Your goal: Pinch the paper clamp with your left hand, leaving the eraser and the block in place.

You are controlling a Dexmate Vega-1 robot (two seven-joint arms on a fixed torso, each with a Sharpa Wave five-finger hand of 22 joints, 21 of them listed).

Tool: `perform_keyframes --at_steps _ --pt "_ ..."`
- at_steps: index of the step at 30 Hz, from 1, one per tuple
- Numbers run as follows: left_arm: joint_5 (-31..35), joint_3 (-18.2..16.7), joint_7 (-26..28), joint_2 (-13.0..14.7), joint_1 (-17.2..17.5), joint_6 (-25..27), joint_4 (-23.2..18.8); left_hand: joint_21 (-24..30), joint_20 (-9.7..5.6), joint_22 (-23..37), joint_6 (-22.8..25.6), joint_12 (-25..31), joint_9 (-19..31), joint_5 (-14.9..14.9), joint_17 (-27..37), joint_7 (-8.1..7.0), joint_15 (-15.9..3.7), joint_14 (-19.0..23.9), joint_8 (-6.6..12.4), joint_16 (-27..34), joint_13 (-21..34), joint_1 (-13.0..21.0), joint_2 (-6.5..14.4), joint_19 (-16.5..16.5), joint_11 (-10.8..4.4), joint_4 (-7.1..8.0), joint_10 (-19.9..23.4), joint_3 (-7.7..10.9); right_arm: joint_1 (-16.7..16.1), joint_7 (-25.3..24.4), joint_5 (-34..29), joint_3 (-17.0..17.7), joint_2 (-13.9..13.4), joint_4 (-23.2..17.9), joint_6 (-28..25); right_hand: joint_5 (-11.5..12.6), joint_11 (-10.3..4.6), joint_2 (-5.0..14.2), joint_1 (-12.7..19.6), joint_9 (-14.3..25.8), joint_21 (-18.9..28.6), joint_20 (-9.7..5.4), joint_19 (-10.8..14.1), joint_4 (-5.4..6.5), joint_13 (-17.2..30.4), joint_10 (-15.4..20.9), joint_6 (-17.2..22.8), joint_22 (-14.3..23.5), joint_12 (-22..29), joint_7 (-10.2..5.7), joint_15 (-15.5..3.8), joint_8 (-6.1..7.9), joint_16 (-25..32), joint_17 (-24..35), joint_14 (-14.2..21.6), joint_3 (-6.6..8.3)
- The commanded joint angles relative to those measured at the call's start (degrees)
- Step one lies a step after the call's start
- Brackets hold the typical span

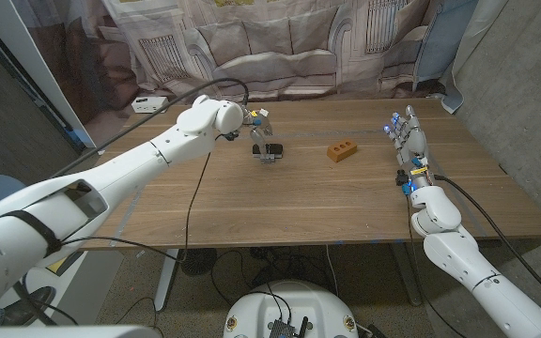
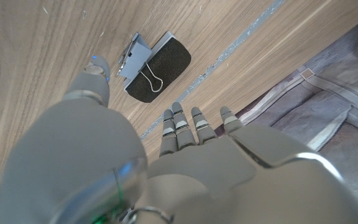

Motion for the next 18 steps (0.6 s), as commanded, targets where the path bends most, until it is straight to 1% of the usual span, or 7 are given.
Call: perform_keyframes --at_steps 1,4,7,10,11,13,18 --pt "-1.54 0.82 0.89 -0.66 -0.76 -0.63 1.9 0.27 0.22 0.08 0.45 0.46 0.09 -0.01 0.04 0.05 0.12 0.25 0.25 0.17 0.14 -0.01 0.13 0.3 -0.18 0.06 0.61 -0.44 -0.68 -0.8 -0.48 0.26 -0.51 -1.06 -0.82 -0.21 0.0 -0.13 0.55 0.33 -0.17 0.49 0.15 -0.37 0.05 0.49 0.29 0.16 -0.25 -0.03 0.11 0.01 -0.06 0.18 0.59 0.12" --pt "-0.67 1.37 0.71 -0.6 -1.1 -0.12 1.93 0.26 0.22 0.09 0.63 0.51 0.09 0.03 0.04 -0.01 0.3 0.38 0.31 0.21 0.14 0.15 0.22 0.33 -0.15 0.02 0.72 -0.44 -0.89 -1.07 -0.58 0.36 -0.57 -1.3 -0.95 -0.22 -0.04 -0.13 0.55 0.33 -0.18 0.52 0.12 -0.37 0.06 0.51 0.29 0.16 -0.26 -0.05 0.11 -0.01 -0.07 0.19 0.58 0.12" --pt "-0.22 1.81 0.42 -0.69 -1.53 -0.08 2.26 0.26 0.22 0.09 0.7 0.74 0.09 0.09 0.04 0.05 0.21 0.43 0.34 0.21 0.15 0.47 0.42 0.36 0.25 -0.06 1.29 -0.36 -1.11 -1.3 -0.67 0.53 -0.63 -1.54 -0.96 -0.22 -0.02 -0.13 0.55 0.33 -0.18 0.52 0.12 -0.37 0.06 0.48 0.29 0.16 -0.28 -0.05 0.08 -0.02 -0.08 0.19 0.57 0.11" --pt "-0.16 2.31 -0.25 -0.99 -2.12 -0.44 2.89 0.25 0.22 0.1 1.2 0.95 0.1 0.15 0.04 0.03 0.32 0.92 0.52 0.36 0.17 0.87 0.69 0.4 0.05 -0.17 1.81 -0.27 -1.14 -1.23 -0.63 0.59 -0.66 -1.58 -0.94 -0.23 -0.01 -0.14 0.56 0.33 -0.18 0.53 0.12 -0.37 0.06 0.51 0.28 0.16 -0.29 -0.02 0.1 -0.03 -0.08 0.19 0.6 0.1" --pt "-0.11 2.5 -0.52 -1.12 -2.33 -0.52 3.13 0.26 0.22 0.11 1.37 1.12 0.1 0.18 0.04 -0.06 0.35 0.98 0.56 0.36 0.18 1.08 0.83 0.45 -0.49 -0.21 2.26 -0.23 -1.14 -1.24 -0.67 0.6 -0.7 -1.63 -0.99 -0.23 -0.04 -0.14 0.56 0.33 -0.18 0.53 0.12 -0.37 0.06 0.5 0.31 0.16 -0.29 -0.06 0.1 -0.02 -0.08 0.19 0.6 0.1" --pt "0.03 2.85 -0.95 -1.36 -2.72 -0.63 3.55 0.25 0.23 0.11 1.66 1.32 0.1 0.2 0.04 -0.04 0.33 1.27 0.64 0.43 0.19 1.31 0.95 0.49 -0.62 -0.26 2.82 -0.22 -1.09 -1.1 -0.54 0.61 -0.68 -1.58 -0.97 -0.23 0.04 -0.13 0.56 0.33 -0.18 0.51 0.12 -0.37 0.06 0.54 0.32 0.16 -0.29 -0.05 0.09 -0.02 -0.07 0.19 0.63 0.09" --pt "-0.08 3.17 -1.07 -1.8 -3.24 -0.87 4.5 0.25 0.24 0.11 1.79 1.3 0.09 0.2 0.04 -0.06 0.43 1.41 0.65 0.45 0.2 1.45 1.04 0.51 -0.36 -0.28 2.8 -0.23 -0.97 -1.13 -0.57 0.59 -0.62 -1.51 -1.07 -0.23 0.03 -0.13 0.57 0.33 -0.17 0.54 0.14 -0.37 0.06 0.58 0.38 0.16 -0.3 -0.11 0.05 -0.01 -0.09 0.2 0.62 0.08"
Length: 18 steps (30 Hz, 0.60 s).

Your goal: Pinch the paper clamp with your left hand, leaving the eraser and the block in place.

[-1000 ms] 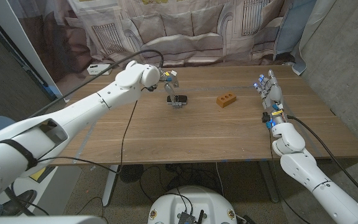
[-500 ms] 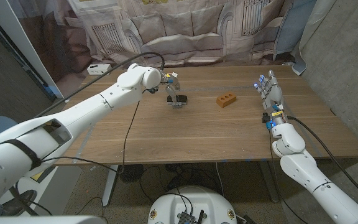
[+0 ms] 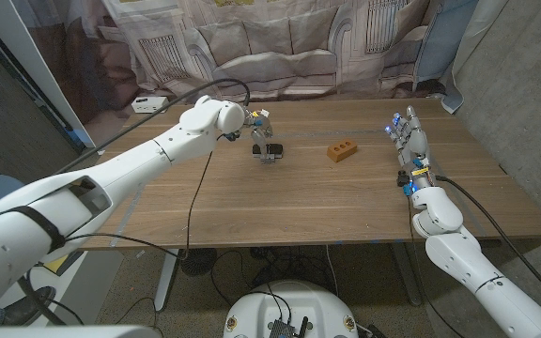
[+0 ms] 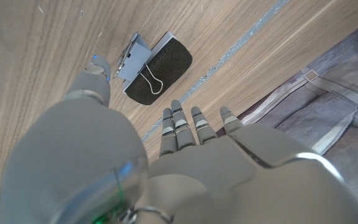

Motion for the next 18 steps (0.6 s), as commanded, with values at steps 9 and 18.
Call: perform_keyframes --at_steps 9,18 --pt "-1.11 1.66 -1.13 -1.25 -1.87 -1.72 3.48 0.16 0.29 0.12 0.51 0.35 0.1 0.12 0.07 0.0 -0.12 1.95 0.13 0.83 0.21 0.68 0.25 0.39 -0.24 -0.27 0.47 0.0 0.37 -0.01 -0.26 -0.06 0.03 0.06 -0.26 -0.01 0.29 -0.13 0.58 0.34 -0.17 0.34 0.36 -0.38 0.08 0.32 0.41 0.16 0.04 -0.05 0.39 -0.03 -0.1 0.07 0.32 0.06" --pt "-1.71 1.95 -0.64 -1.42 -1.91 -1.96 4.13 0.12 0.3 0.13 0.55 0.35 0.1 0.05 0.1 -0.04 0.06 2.67 0.04 0.91 0.23 0.7 0.26 0.3 0.0 -0.21 0.55 -0.23 0.57 0.12 -0.23 -0.2 0.0 0.29 -0.47 -0.02 0.35 -0.13 0.6 0.34 -0.17 0.36 0.35 -0.38 0.08 0.35 0.47 0.16 0.02 -0.13 0.41 -0.04 -0.11 0.07 0.34 0.04"
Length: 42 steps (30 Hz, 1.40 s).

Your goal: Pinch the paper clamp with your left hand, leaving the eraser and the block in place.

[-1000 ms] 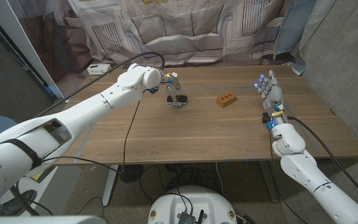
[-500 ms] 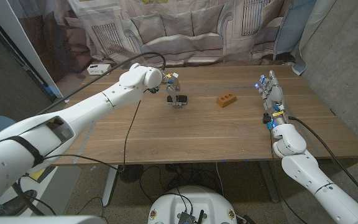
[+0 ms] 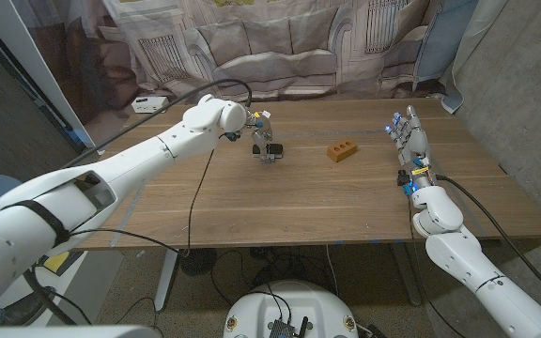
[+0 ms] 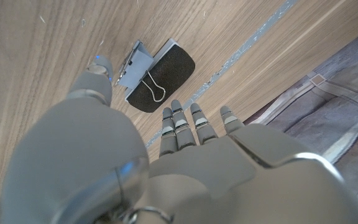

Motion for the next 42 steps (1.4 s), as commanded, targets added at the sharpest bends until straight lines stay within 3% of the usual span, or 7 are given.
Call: perform_keyframes --at_steps 1,8,16,42 --pt "-0.91 0.39 0.73 -0.36 -0.1 -0.37 1.16 0.11 0.12 0.13 0.54 0.35 0.1 0.04 0.1 -0.03 0.09 0.38 0.03 0.28 0.09 0.41 -0.04 0.12 -0.04 0.03 0.55 -0.01 0.31 0.25 0.02 -0.25 0.03 0.39 -0.28 -0.02 0.23 -0.12 0.6 0.34 -0.18 0.37 0.34 -0.38 0.09 0.22 0.47 0.16 0.0 -0.14 0.31 -0.04 -0.1 0.08 0.24 0.04" --pt "-1.27 0.42 1.45 -0.34 0.12 -0.1 1.29 0.11 0.12 0.14 0.93 0.39 0.1 -0.01 0.11 -0.13 0.22 0.47 0.14 0.22 0.1 0.46 0.06 0.11 -0.24 0.07 0.71 -0.09 0.13 0.03 0.04 -0.19 -0.02 0.33 -0.45 -0.02 0.26 -0.11 0.62 0.34 -0.17 0.36 0.35 -0.39 0.09 0.24 0.51 0.16 -0.01 -0.12 0.3 -0.04 -0.1 0.08 0.27 0.03" --pt "-0.72 0.58 2.05 -0.22 0.42 0.9 0.78 0.18 0.09 0.15 1.83 0.44 0.08 -0.1 0.1 -1.65 -0.43 -0.12 0.29 -0.19 0.08 1.31 0.59 0.3 -2.53 -0.13 1.2 -0.05 0.1 0.22 0.25 -0.23 0.03 0.53 -0.41 -0.02 0.27 -0.11 0.63 0.34 -0.17 0.4 0.35 -0.39 0.09 0.31 0.49 0.16 -0.01 -0.15 0.33 -0.07 -0.1 0.09 0.31 0.02" --pt "0.28 0.99 2.78 -0.58 0.8 1.31 0.69 0.29 0.09 0.16 3.45 0.77 0.09 -0.46 0.07 -1.78 -0.61 0.94 0.47 0.04 0.07 2.08 1.25 0.83 -2.56 -0.1 2.91 -0.28 0.03 0.38 0.64 -0.19 -0.28 0.2 -0.96 -0.04 0.19 -0.13 0.63 0.34 -0.18 0.5 0.32 -0.39 0.11 0.4 0.49 0.16 -0.07 -0.17 0.33 -0.12 -0.1 0.11 0.43 -0.07"
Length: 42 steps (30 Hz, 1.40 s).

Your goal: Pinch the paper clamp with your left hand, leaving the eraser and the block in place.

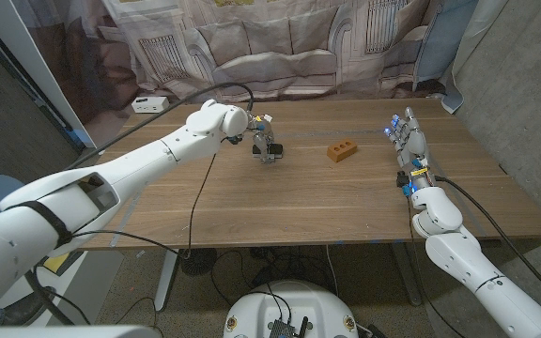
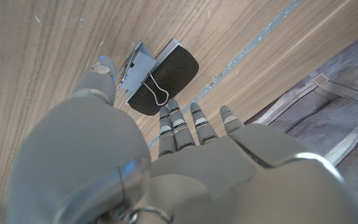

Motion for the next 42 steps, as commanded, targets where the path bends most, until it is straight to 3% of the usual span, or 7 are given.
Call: perform_keyframes --at_steps 1,12,41,42 --pt "-0.17 -0.27 0.6 -0.12 0.54 0.68 -0.18 0.3 0.24 0.17 0.9 0.33 0.1 -0.34 0.07 -0.18 0.04 0.75 0.49 0.07 0.09 0.94 0.12 0.46 -0.03 0.08 0.82 -0.12 0.09 0.32 0.34 0.01 -0.23 -0.17 -0.25 -0.04 0.18 -0.14 0.63 0.06 -0.18 0.4 0.2 -0.3 0.12 0.43 0.51 0.17 -0.07 -0.2 0.32 -0.12 -0.1 0.12 0.44 0.02" --pt "1.02 -0.05 1.31 -0.03 1.18 2.19 -1.08 0.37 0.26 0.18 2.36 0.71 0.13 -0.7 0.07 -0.3 0.18 1.76 0.73 0.27 0.27 1.19 0.65 0.89 -0.96 0.2 2.13 -0.27 0.06 0.76 0.76 0.07 -0.4 -0.11 -0.34 -0.04 0.18 -0.14 0.63 0.06 -0.18 0.42 0.21 -0.3 0.12 0.46 0.55 0.17 -0.09 -0.21 0.38 -0.12 -0.09 0.13 0.51 -0.01" --pt "-0.48 -0.81 1.87 0.25 2.22 3.98 -1.92 0.53 0.31 0.22 4.38 1.3 0.2 -1.49 0.06 -0.16 0.39 3.11 0.96 0.43 0.82 1.48 1.89 1.84 -0.5 0.42 3.96 -0.34 -0.61 1.73 2.36 0.08 -0.08 0.38 -0.2 -0.03 0.21 -0.09 0.67 0.06 -0.15 0.46 0.29 -0.29 0.13 0.65 0.65 0.17 -0.12 -0.2 0.42 -0.13 -0.1 0.14 0.64 -0.07" --pt "-0.5 -0.84 1.89 0.28 2.21 4.04 -1.96 0.55 0.31 0.22 4.47 1.37 0.21 -1.58 0.06 -0.19 0.33 3.15 0.94 0.4 0.87 1.53 2.02 1.95 -1.02 0.41 4.19 -0.33 -0.62 1.69 2.4 0.1 -0.04 0.39 -0.19 -0.03 0.19 -0.09 0.67 0.06 -0.16 0.45 0.28 -0.29 0.13 0.62 0.66 0.17 -0.13 -0.19 0.43 -0.13 -0.09 0.14 0.65 -0.07"
